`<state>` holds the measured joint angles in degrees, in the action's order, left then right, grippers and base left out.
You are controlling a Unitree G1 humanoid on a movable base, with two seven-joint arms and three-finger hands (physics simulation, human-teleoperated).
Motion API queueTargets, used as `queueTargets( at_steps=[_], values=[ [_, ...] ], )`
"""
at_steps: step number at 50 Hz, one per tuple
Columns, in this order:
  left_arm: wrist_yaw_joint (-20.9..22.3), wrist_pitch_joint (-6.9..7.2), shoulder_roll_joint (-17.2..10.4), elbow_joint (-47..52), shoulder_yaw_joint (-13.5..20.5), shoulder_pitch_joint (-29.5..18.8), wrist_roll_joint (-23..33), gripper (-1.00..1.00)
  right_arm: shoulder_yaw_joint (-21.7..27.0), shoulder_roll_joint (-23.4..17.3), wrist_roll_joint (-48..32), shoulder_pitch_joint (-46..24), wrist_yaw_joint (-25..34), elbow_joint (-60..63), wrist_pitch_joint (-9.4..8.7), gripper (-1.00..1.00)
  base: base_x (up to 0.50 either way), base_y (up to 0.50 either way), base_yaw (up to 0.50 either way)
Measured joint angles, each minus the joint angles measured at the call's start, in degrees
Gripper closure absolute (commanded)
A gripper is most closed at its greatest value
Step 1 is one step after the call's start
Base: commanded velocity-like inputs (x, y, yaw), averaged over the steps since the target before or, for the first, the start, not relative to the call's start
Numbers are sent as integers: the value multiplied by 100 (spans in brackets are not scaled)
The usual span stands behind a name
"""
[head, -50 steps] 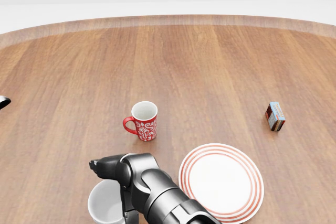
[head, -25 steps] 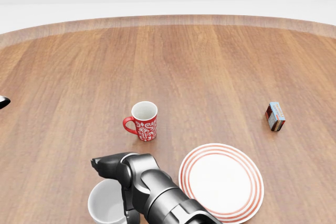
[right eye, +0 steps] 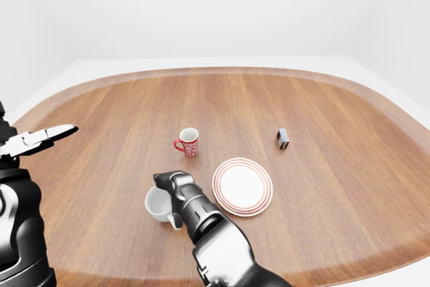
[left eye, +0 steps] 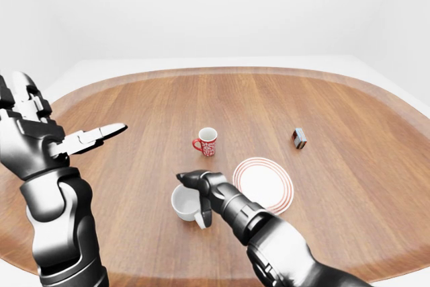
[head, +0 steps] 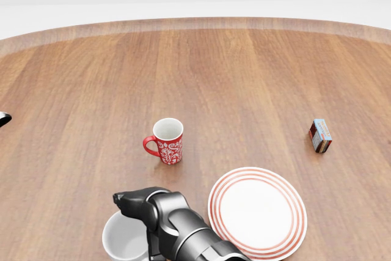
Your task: Put the white mug on the plate.
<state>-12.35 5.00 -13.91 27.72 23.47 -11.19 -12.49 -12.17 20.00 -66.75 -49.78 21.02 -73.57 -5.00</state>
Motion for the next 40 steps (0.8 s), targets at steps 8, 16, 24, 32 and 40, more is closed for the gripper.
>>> queueTargets(
  at_steps=[8,16,24,32,40],
  values=[
    [-4,0,-5,8,2,-11,-13,-100,50,0,2,36,-122,-38,0,-100,0,0,0],
    [-4,0,-4,12,-1,-10,-19,-100,94,0,11,55,-198,-59,0,-5,0,0,0],
    [-1,0,2,-6,-6,0,-15,-100,128,0,67,19,-169,-60,-1,100,0,0,0],
    [0,0,11,-9,-12,9,-11,-100,82,0,80,91,-194,-135,0,100,0,0,0],
    [-1,0,18,12,-13,17,-9,-100,65,0,-80,118,-180,-179,0,100,0,0,0]
  ],
)
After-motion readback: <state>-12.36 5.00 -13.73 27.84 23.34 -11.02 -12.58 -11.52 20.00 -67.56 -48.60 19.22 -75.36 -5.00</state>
